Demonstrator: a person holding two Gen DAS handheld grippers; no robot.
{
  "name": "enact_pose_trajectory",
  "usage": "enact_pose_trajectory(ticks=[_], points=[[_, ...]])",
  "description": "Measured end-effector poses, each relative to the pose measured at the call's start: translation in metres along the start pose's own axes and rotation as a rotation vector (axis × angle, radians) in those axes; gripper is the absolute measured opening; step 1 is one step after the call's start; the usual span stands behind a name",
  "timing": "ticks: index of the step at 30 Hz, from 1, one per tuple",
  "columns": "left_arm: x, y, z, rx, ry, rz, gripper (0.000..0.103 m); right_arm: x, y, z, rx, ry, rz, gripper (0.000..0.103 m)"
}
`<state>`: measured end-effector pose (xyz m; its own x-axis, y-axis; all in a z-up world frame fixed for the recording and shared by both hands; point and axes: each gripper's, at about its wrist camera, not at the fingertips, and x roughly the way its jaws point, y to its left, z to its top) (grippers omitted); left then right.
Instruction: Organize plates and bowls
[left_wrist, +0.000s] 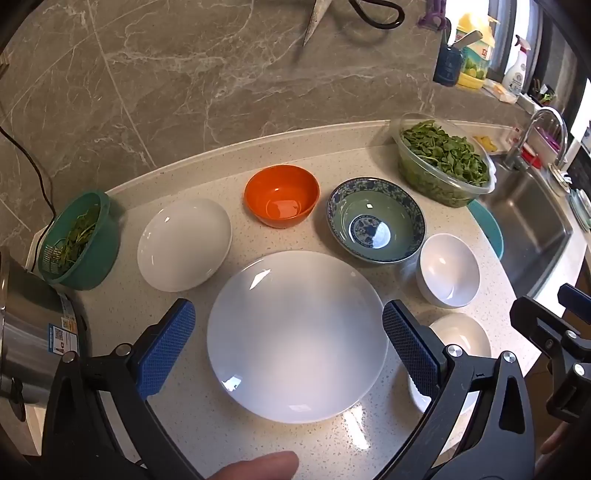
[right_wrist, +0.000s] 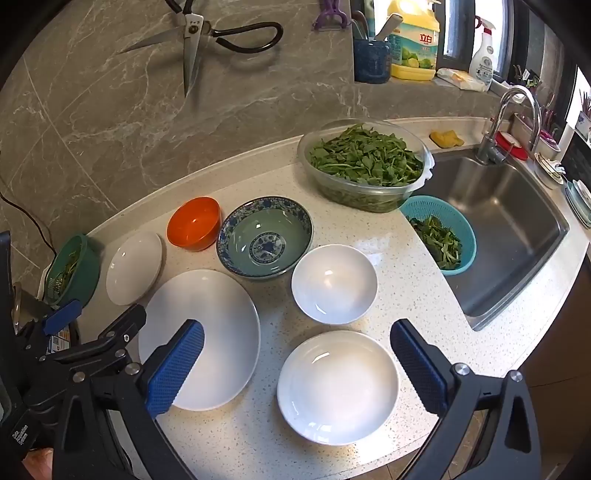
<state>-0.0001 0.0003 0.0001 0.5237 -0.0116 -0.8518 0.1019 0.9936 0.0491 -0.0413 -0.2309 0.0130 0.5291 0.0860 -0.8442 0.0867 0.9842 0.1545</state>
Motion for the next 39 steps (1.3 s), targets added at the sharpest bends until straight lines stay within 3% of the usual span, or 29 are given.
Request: enact_pose_trajectory(ticks=[39], points=[[0.0062, 0.0017, -0.0003, -0.007, 0.012, -0.004, 0.103, 0.0048, 0.0027, 0.0020, -0.005, 0.014, -0.009, 0.103]])
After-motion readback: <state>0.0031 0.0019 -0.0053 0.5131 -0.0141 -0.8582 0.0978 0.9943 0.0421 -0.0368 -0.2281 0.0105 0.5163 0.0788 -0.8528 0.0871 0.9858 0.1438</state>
